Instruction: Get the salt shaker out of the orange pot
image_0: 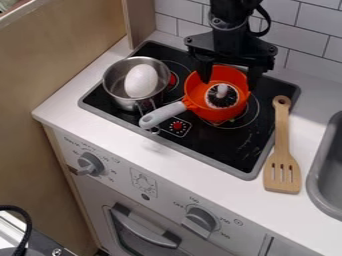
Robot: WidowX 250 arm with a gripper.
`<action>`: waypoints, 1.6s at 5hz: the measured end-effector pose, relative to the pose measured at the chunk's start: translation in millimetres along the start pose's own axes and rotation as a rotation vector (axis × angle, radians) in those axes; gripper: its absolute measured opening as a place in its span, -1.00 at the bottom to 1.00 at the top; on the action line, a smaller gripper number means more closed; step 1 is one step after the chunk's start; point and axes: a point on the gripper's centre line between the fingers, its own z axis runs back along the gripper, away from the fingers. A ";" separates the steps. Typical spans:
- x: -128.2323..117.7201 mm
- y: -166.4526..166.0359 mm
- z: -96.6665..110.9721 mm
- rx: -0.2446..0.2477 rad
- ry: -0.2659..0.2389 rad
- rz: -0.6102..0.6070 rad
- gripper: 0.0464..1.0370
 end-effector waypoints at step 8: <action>-7.5 4.0 -37.2 -0.003 -0.142 -0.028 0.92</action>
